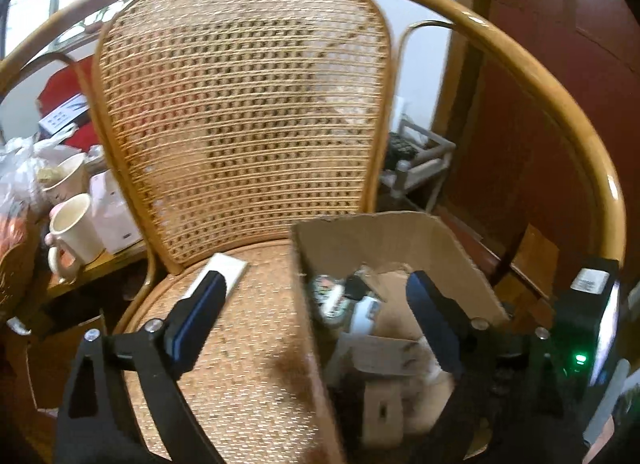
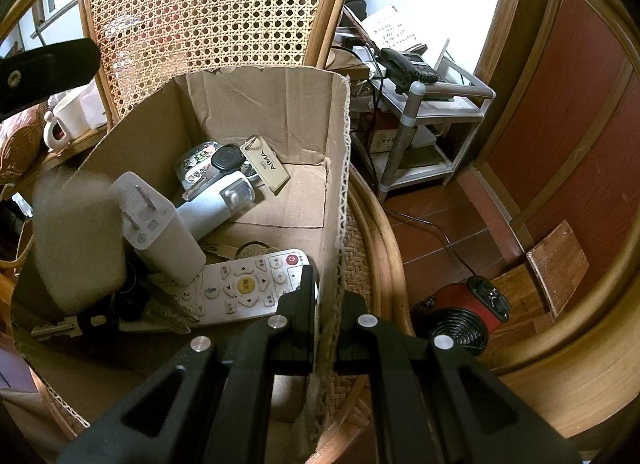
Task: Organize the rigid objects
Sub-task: 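Move the left gripper to the flat white plate and grasp it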
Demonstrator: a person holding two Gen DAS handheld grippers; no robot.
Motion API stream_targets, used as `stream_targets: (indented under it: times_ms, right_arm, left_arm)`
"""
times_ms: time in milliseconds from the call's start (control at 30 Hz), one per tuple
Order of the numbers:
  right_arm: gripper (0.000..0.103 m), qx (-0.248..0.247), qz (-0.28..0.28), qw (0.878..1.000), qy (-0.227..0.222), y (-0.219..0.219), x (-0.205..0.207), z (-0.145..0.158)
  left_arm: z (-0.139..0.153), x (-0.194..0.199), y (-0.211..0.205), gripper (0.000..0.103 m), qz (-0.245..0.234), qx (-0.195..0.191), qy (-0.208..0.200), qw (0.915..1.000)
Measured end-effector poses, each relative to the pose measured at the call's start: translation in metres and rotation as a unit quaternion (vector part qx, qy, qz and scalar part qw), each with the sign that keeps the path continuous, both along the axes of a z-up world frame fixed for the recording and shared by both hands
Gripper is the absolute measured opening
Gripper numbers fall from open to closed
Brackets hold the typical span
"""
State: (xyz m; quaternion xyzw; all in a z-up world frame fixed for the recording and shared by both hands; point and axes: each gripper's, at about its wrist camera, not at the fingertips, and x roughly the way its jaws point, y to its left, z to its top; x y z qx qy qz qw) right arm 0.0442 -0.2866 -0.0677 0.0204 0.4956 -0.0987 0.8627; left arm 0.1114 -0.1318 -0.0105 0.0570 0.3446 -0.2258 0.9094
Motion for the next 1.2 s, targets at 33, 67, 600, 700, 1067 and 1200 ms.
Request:
stream_targets:
  times_ms: [33, 67, 600, 700, 1067, 1200]
  right_arm:
    - [0.008, 0.0, 0.0, 1.0, 0.002, 0.0, 0.0, 0.0]
    - [0.008, 0.004, 0.0, 1.0, 0.001, -0.001, 0.0, 0.0]
    - [0.008, 0.002, 0.001, 1.0, 0.002, 0.0, -0.001, 0.001]
    - [0.008, 0.002, 0.001, 1.0, 0.002, 0.001, -0.001, 0.001]
    - [0.008, 0.003, 0.002, 1.0, 0.0, 0.0, -0.001, 0.0]
    - [0.008, 0.003, 0.002, 1.0, 0.0, 0.0, -0.001, 0.0]
  left_arm:
    - [0.0, 0.003, 0.003, 0.094, 0.009, 0.002, 0.0, 1.0]
    - [-0.001, 0.007, 0.007, 0.095, 0.017, 0.004, 0.0, 0.9999]
    - [-0.074, 0.118, 0.079, 0.101, 0.136, 0.039, 0.079, 0.9868]
    - [-0.093, 0.138, 0.083, 0.101, 0.128, 0.023, 0.107, 0.9858]
    - [-0.144, 0.172, 0.075, 0.101, 0.084, 0.039, 0.156, 0.9833]
    - [-0.154, 0.174, 0.076, 0.101, 0.082, 0.04, 0.167, 0.9817]
